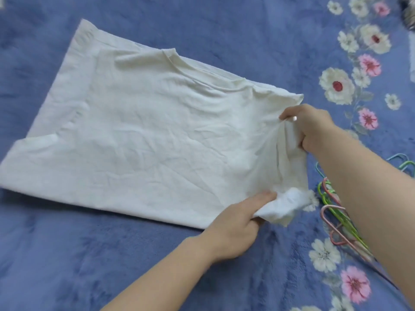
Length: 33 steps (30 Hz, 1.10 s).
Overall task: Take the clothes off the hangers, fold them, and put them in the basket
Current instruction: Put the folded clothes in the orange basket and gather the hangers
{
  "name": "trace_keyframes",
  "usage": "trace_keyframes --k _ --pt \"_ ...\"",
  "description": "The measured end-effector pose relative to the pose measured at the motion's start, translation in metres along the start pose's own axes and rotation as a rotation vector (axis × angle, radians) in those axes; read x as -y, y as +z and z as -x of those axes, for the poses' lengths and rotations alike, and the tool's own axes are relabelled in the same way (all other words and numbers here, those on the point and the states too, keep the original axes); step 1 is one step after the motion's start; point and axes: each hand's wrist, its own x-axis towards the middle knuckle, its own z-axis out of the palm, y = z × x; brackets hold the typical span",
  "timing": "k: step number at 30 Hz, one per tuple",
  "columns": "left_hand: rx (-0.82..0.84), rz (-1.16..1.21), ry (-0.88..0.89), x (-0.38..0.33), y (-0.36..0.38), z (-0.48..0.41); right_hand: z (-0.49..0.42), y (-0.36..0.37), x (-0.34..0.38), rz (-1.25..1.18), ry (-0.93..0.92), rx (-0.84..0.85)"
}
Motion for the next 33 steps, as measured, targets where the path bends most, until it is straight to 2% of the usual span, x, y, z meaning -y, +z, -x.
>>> trace_keyframes --k 2,6,10,13,15,17,18,20,23,27,30,32,33 --pt "-0.038 0.206 -0.036 -0.009 -0.032 0.024 0.016 0.015 0.022 -0.05 -0.033 0.042" --pt "-0.298 0.546 -0.109 -0.01 -0.092 0.076 0.058 0.074 0.06 -0.146 -0.129 0.101" --pt "-0.534 0.958 -0.1 0.006 -0.142 0.128 0.108 0.158 0.091 -0.018 -0.325 0.157" --pt "-0.691 1.123 -0.086 0.022 -0.177 0.155 0.139 0.222 0.107 0.088 -0.443 0.211" --pt "-0.796 1.171 -0.106 0.041 -0.201 0.17 0.159 0.264 0.108 0.158 -0.459 0.391" --pt "-0.88 1.142 -0.22 0.064 -0.214 0.181 0.172 0.292 0.097 0.27 -0.417 0.6" --pt "-0.897 1.108 -0.29 0.076 -0.218 0.187 0.175 0.304 0.086 0.345 -0.412 0.64" --pt "-0.867 1.03 -0.364 0.09 -0.222 0.197 0.168 0.318 0.061 0.466 -0.449 0.597" --pt "-0.766 0.882 -0.348 0.088 -0.231 0.199 0.155 0.321 0.037 0.542 -0.546 0.486" --pt "-1.07 0.75 -0.355 0.078 -0.238 0.189 0.159 0.322 0.023 0.59 -0.748 0.39" --pt "-1.159 0.738 -0.433 0.088 -0.241 0.194 0.166 0.317 0.006 0.631 -0.969 0.346" --pt "-1.198 0.506 -0.462 0.102 -0.24 0.2 0.164 0.303 -0.01 0.595 -1.055 0.289" --pt "-1.233 0.354 -0.456 0.106 -0.239 0.202 0.162 0.293 -0.019 0.565 -1.042 0.222"
